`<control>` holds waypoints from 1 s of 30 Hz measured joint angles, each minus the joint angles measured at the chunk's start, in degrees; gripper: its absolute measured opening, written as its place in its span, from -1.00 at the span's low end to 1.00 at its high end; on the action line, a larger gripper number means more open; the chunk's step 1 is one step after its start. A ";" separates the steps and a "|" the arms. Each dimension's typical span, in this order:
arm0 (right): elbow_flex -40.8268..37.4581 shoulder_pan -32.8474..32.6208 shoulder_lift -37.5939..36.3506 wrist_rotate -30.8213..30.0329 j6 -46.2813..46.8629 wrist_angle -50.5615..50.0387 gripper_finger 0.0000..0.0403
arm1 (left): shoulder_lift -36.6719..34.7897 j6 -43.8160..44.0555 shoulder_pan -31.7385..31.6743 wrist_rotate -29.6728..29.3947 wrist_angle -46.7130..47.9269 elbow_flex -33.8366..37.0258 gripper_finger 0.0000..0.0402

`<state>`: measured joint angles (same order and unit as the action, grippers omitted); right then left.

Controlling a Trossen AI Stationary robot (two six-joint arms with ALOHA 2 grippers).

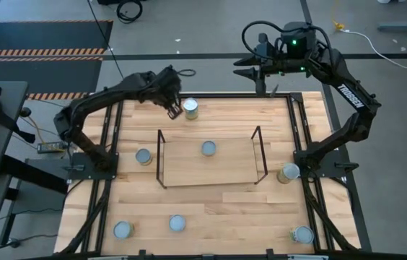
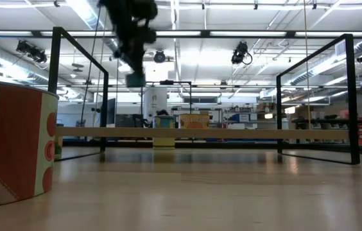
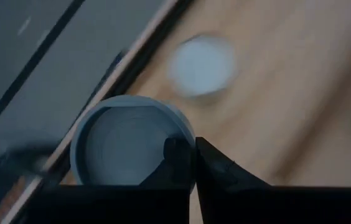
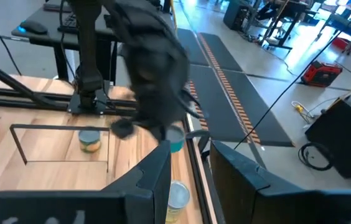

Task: Pick and place cans onto a shelf
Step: Put the canned tuna on the shelf

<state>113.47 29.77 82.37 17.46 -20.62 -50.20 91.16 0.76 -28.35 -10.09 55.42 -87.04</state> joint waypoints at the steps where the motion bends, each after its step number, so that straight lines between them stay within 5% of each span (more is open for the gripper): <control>1: 0.00 -0.05 0.00 0.03 0.41 -0.19 -0.41 | -0.59 -1.31 1.93 1.52 -0.09 -0.40 -0.95; 14: 0.00 -9.70 -0.02 -0.81 16.47 -14.38 -0.58 | -0.95 -5.75 25.63 7.50 -3.93 -0.07 -0.95; 30: 0.00 -48.92 0.09 -26.08 51.68 -17.81 -0.90 | 1.80 18.10 41.52 2.24 -24.56 11.57 -0.95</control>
<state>113.47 -19.15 82.46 -8.62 31.06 -68.01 92.95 18.86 13.17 -7.85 30.86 -75.47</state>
